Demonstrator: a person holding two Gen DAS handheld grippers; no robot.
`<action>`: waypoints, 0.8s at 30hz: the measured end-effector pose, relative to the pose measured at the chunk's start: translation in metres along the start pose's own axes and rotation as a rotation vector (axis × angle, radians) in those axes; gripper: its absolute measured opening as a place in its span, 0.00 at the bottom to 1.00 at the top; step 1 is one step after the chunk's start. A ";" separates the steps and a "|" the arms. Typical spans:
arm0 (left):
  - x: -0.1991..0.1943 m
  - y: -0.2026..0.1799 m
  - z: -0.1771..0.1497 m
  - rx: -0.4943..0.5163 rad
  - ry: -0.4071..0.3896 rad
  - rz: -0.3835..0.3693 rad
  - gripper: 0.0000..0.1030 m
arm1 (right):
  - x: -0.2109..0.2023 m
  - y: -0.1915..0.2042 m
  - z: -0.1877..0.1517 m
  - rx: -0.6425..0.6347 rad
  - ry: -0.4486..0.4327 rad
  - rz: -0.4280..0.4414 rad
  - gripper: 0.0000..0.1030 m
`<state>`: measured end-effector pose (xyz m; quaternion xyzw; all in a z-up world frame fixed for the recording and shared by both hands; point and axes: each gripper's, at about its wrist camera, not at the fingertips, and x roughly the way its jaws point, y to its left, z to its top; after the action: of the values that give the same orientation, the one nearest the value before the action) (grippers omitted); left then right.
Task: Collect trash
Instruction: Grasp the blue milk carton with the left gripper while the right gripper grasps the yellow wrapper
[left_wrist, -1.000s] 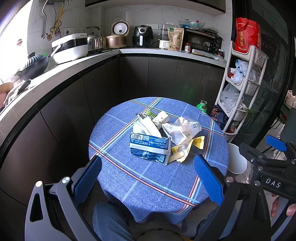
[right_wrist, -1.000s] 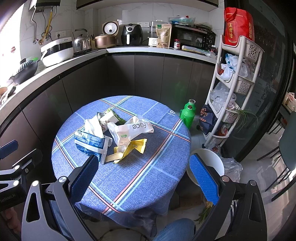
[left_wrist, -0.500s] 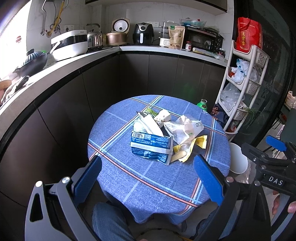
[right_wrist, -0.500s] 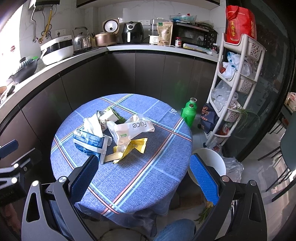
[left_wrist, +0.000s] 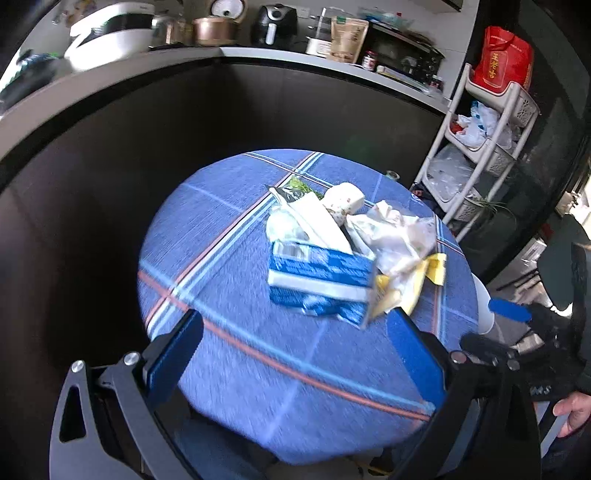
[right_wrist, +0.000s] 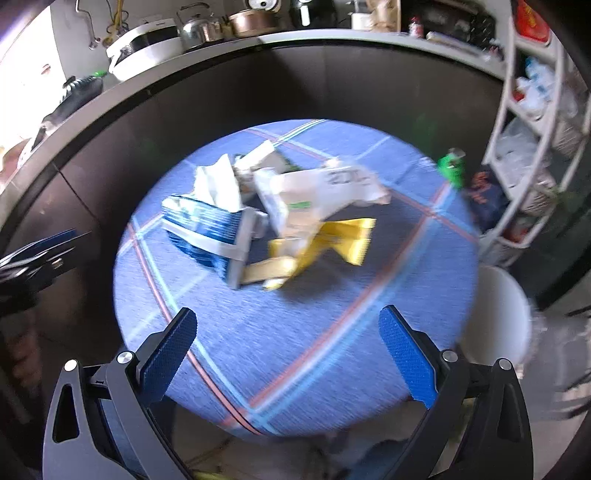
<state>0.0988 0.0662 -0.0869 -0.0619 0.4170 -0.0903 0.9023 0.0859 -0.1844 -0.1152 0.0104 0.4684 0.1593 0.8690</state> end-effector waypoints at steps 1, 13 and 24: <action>0.012 0.008 0.006 0.000 0.012 -0.018 0.96 | 0.005 0.002 0.001 -0.006 0.005 0.006 0.92; 0.117 0.036 0.045 -0.008 0.168 -0.286 0.83 | 0.052 -0.012 0.014 0.085 0.064 0.019 0.72; 0.126 0.010 0.028 0.042 0.253 -0.400 0.55 | 0.071 -0.019 0.017 0.106 0.086 -0.015 0.52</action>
<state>0.2012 0.0503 -0.1639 -0.1125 0.5041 -0.2828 0.8082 0.1414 -0.1799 -0.1664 0.0461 0.5129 0.1280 0.8476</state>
